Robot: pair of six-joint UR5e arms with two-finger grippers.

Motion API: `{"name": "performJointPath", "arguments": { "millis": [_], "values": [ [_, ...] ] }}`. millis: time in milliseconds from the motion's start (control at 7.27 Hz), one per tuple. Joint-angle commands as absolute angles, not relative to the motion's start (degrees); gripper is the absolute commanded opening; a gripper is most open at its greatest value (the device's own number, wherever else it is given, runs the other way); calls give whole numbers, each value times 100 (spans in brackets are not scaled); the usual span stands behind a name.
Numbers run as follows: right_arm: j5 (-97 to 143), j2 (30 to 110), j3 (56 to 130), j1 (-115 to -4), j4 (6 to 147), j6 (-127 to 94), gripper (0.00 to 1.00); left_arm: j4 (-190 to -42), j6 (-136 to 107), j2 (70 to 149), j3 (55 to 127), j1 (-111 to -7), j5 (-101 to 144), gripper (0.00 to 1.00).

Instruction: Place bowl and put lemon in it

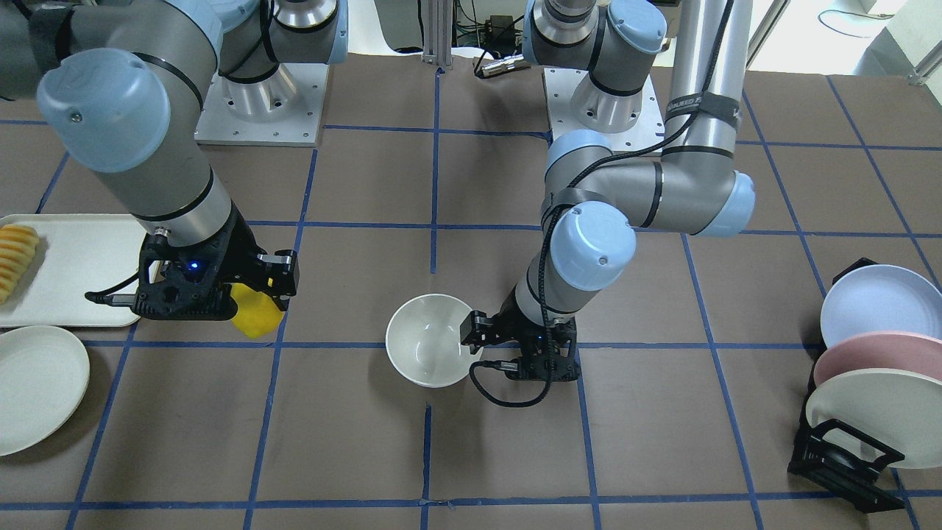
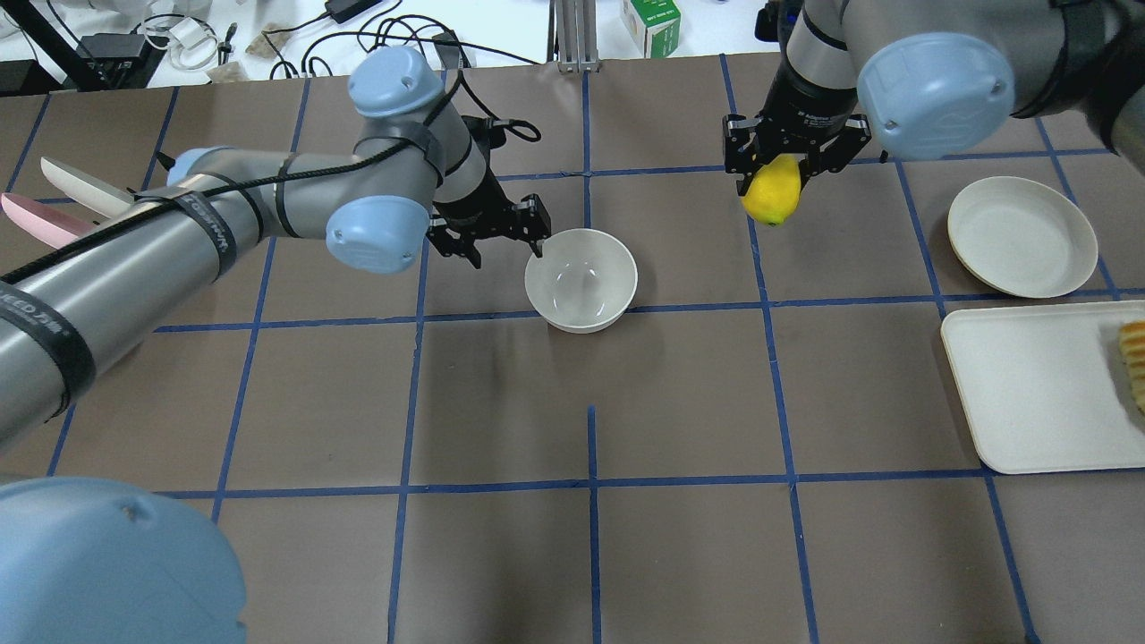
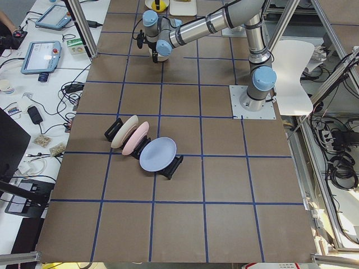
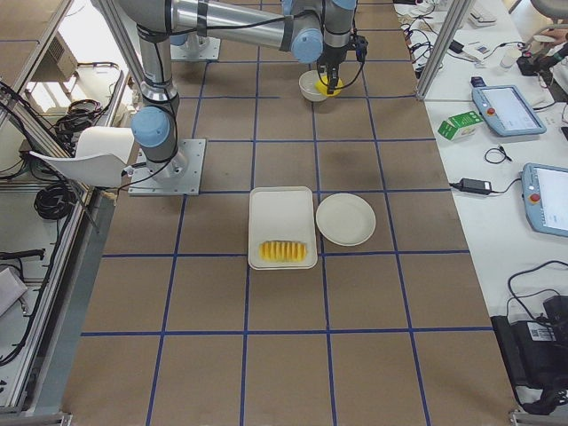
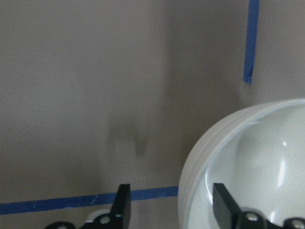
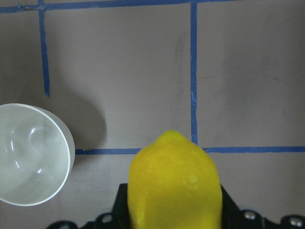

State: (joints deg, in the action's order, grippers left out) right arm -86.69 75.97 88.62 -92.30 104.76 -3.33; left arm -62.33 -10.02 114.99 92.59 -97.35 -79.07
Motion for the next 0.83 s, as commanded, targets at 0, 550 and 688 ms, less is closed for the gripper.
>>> {"name": "performJointPath", "arguments": {
  "millis": [0, 550, 688],
  "values": [
    [-8675, 7323, 8859, -9561, 10913, -745, 0, -8044, -548, 10832, 8623, -9475, -8197, 100],
    [-8675, 6664, 8868, -10659, 11670, -2177, 0, -8666, -422, 9625, 8648, -9483, -8587, 100],
    [-8675, 6514, 8868, -10853, 11681, -2484, 0, -8614, -465, 9494, 8718, -9483, -8735, 100]
  ]
}}
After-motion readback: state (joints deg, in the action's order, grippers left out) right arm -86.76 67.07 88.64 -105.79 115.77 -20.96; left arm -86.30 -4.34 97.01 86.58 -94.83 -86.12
